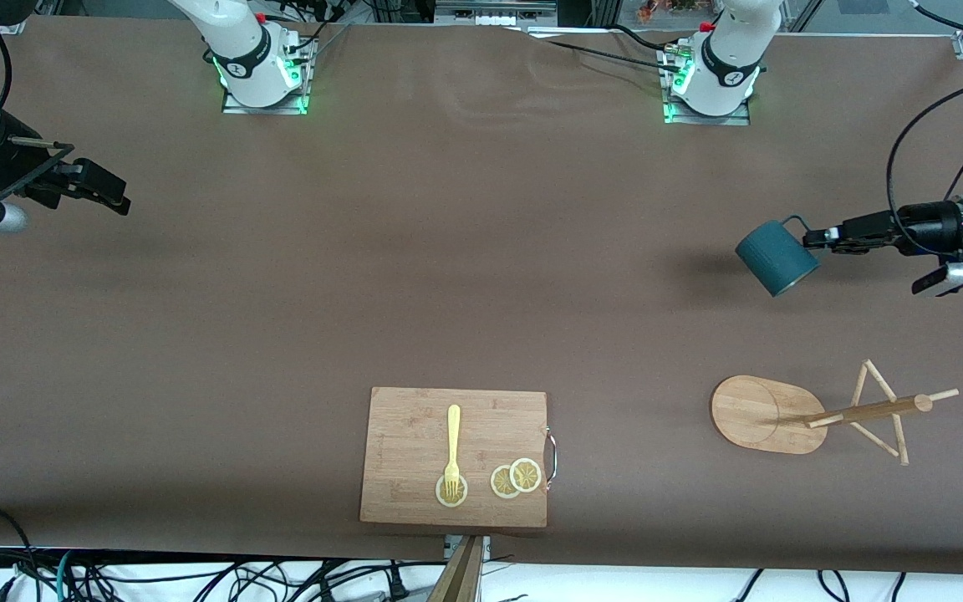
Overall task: Pass cup and hang on rack
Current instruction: 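Lift the mug by its handle with the left gripper toward the rack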
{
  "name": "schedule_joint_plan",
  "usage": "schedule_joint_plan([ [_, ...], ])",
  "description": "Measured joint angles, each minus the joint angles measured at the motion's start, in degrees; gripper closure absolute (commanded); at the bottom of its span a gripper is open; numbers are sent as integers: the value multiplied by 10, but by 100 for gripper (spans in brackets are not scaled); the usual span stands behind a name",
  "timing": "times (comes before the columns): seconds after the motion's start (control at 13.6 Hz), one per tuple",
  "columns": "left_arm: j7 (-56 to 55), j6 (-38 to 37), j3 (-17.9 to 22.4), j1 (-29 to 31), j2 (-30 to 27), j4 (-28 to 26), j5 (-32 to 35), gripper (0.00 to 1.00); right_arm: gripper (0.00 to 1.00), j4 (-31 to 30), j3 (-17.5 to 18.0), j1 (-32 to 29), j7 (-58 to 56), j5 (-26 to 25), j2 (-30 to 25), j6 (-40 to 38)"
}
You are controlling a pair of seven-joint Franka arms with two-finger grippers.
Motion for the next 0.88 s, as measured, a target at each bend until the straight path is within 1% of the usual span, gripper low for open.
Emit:
schedule_joint_plan([
  [0.22, -113, -40, 0, 4, 52, 84, 0, 100, 0, 0, 0, 0, 0, 0, 0, 0],
  [0.44, -193, -61, 0, 9, 110, 159, 0, 100, 0, 0, 0, 0, 0, 0, 0, 0],
  [0.88, -259, -67, -4, 8, 180, 262, -4, 100, 0, 0, 0, 0, 0, 0, 0, 0],
])
